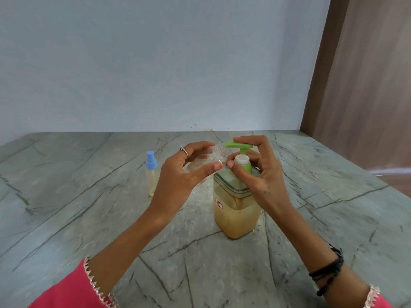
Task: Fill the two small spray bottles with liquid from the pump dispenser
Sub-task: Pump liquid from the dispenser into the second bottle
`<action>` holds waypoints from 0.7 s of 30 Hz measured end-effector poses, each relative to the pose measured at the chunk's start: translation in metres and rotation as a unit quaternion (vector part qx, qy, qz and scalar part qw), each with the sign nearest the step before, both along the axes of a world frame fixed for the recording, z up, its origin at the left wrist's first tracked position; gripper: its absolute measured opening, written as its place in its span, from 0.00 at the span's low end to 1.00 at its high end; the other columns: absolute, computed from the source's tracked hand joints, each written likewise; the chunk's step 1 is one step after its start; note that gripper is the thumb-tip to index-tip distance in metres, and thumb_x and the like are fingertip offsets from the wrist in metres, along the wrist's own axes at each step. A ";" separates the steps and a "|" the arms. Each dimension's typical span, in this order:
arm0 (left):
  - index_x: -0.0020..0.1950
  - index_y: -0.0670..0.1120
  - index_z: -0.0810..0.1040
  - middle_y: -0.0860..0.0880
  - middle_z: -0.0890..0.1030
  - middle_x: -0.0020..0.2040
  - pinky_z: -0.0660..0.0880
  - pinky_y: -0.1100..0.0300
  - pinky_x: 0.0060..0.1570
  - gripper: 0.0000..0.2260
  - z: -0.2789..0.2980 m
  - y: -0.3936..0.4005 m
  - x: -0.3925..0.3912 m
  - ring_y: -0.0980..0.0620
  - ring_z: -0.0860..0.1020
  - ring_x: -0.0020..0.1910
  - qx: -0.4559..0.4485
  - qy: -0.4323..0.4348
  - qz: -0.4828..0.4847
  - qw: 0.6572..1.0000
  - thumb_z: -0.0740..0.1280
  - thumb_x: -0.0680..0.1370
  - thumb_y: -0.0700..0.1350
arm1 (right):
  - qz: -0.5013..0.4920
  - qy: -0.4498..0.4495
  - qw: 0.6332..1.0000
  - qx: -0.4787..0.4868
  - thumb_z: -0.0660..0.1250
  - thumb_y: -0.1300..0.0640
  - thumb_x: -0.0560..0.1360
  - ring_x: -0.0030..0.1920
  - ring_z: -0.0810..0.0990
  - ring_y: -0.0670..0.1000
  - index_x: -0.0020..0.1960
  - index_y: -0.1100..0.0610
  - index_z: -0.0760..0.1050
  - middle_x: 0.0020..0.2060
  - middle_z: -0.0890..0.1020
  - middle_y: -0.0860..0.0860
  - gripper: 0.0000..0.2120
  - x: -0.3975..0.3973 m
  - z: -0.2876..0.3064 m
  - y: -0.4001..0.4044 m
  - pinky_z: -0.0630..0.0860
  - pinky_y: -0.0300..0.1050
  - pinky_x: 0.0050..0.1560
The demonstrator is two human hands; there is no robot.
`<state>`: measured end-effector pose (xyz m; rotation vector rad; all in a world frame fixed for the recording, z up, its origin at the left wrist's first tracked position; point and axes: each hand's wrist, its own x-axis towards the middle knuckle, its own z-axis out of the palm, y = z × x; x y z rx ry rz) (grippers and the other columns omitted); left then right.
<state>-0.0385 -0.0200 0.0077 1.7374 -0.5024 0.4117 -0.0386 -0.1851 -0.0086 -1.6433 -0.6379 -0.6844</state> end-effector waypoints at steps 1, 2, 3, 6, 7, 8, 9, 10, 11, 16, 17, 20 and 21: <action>0.52 0.57 0.77 0.60 0.81 0.49 0.73 0.72 0.51 0.17 0.000 0.000 0.000 0.65 0.77 0.52 0.000 0.000 0.000 1.000 0.71 0.64 0.53 | 0.001 0.003 1.000 0.006 0.69 0.59 0.72 0.44 0.84 0.47 0.55 0.45 0.71 0.41 0.85 0.46 0.15 -0.001 0.001 0.001 0.76 0.37 0.43; 0.52 0.57 0.77 0.60 0.81 0.49 0.73 0.73 0.51 0.17 0.000 0.000 0.000 0.65 0.77 0.52 0.001 0.000 0.000 1.000 0.71 0.64 0.53 | 0.003 0.007 1.000 0.016 0.69 0.59 0.72 0.43 0.84 0.48 0.53 0.45 0.72 0.40 0.85 0.46 0.14 -0.001 0.002 0.002 0.77 0.38 0.41; 0.52 0.57 0.77 0.59 0.81 0.49 0.72 0.73 0.51 0.17 0.000 0.000 0.000 0.64 0.77 0.52 0.001 0.000 0.000 1.000 0.71 0.64 0.53 | 0.008 0.013 0.999 0.033 0.69 0.60 0.71 0.41 0.84 0.48 0.52 0.46 0.73 0.39 0.85 0.47 0.14 -0.002 0.003 0.003 0.77 0.39 0.41; 0.53 0.56 0.77 0.58 0.81 0.50 0.72 0.74 0.52 0.18 0.000 0.000 0.000 0.65 0.77 0.53 0.003 0.003 -0.002 1.000 0.71 0.64 0.53 | -0.001 0.029 0.997 0.072 0.69 0.62 0.67 0.36 0.83 0.54 0.43 0.48 0.75 0.35 0.84 0.51 0.10 -0.001 0.009 0.006 0.78 0.48 0.36; 0.53 0.56 0.77 0.59 0.81 0.50 0.71 0.74 0.51 0.18 0.000 0.000 0.000 0.66 0.77 0.52 0.004 0.003 -0.003 1.000 0.71 0.64 0.53 | -0.010 0.033 0.997 0.072 0.69 0.62 0.66 0.36 0.82 0.56 0.40 0.49 0.74 0.34 0.84 0.50 0.09 0.000 0.011 0.007 0.78 0.51 0.34; 0.53 0.56 0.77 0.59 0.80 0.50 0.71 0.75 0.51 0.18 0.000 0.000 0.000 0.66 0.77 0.52 0.006 0.002 -0.003 1.000 0.71 0.63 0.53 | -0.018 0.037 0.997 0.070 0.68 0.62 0.65 0.36 0.82 0.59 0.38 0.51 0.73 0.35 0.84 0.50 0.07 0.001 0.012 0.007 0.77 0.54 0.33; 0.52 0.56 0.77 0.60 0.80 0.49 0.71 0.75 0.50 0.18 0.000 0.001 -0.001 0.67 0.76 0.52 0.007 0.002 -0.003 1.000 0.71 0.63 0.52 | -0.023 0.042 0.996 0.071 0.68 0.62 0.65 0.36 0.81 0.62 0.37 0.54 0.72 0.35 0.84 0.50 0.06 0.002 0.012 0.008 0.77 0.56 0.33; 0.52 0.56 0.77 0.60 0.80 0.49 0.71 0.75 0.50 0.18 0.000 0.001 -0.001 0.68 0.76 0.51 0.008 0.001 -0.001 1.000 0.71 0.63 0.52 | -0.027 0.044 0.996 0.073 0.68 0.62 0.64 0.36 0.80 0.64 0.37 0.56 0.71 0.36 0.84 0.50 0.06 0.003 0.013 0.008 0.76 0.57 0.33; 0.52 0.56 0.77 0.61 0.80 0.48 0.71 0.75 0.51 0.18 0.000 0.001 0.000 0.68 0.76 0.51 0.008 0.000 0.000 1.000 0.71 0.63 0.52 | -0.030 0.046 0.996 0.075 0.68 0.62 0.64 0.37 0.80 0.65 0.36 0.57 0.70 0.37 0.84 0.51 0.06 0.003 0.013 0.008 0.76 0.58 0.32; 0.52 0.57 0.77 0.60 0.81 0.48 0.71 0.76 0.50 0.18 0.001 0.001 -0.001 0.67 0.77 0.51 0.003 0.001 -0.001 1.000 0.71 0.63 0.52 | -0.050 0.031 0.997 0.049 0.68 0.60 0.66 0.35 0.83 0.54 0.40 0.50 0.73 0.36 0.84 0.48 0.07 0.000 0.011 0.008 0.77 0.55 0.35; 0.51 0.57 0.77 0.60 0.81 0.48 0.70 0.76 0.49 0.17 0.001 0.001 -0.001 0.68 0.77 0.51 0.002 0.001 -0.002 1.000 0.71 0.63 0.52 | -0.050 0.028 0.997 0.045 0.68 0.60 0.67 0.35 0.83 0.52 0.42 0.48 0.74 0.35 0.84 0.48 0.09 -0.001 0.010 0.008 0.77 0.54 0.35; 0.51 0.58 0.76 0.60 0.80 0.49 0.71 0.76 0.48 0.17 0.001 0.001 -0.001 0.67 0.77 0.51 0.004 -0.002 -0.002 1.000 0.70 0.63 0.53 | -0.050 0.014 0.998 0.037 0.69 0.60 0.69 0.37 0.84 0.49 0.47 0.45 0.73 0.35 0.84 0.46 0.12 -0.002 0.007 0.009 0.78 0.50 0.37; 0.51 0.58 0.76 0.60 0.80 0.49 0.71 0.75 0.49 0.17 0.001 0.000 -0.001 0.67 0.77 0.51 0.004 -0.002 -0.002 1.000 0.70 0.63 0.53 | -0.052 0.009 0.998 0.034 0.69 0.60 0.69 0.38 0.84 0.48 0.48 0.45 0.73 0.36 0.84 0.45 0.13 -0.002 0.007 0.008 0.79 0.49 0.38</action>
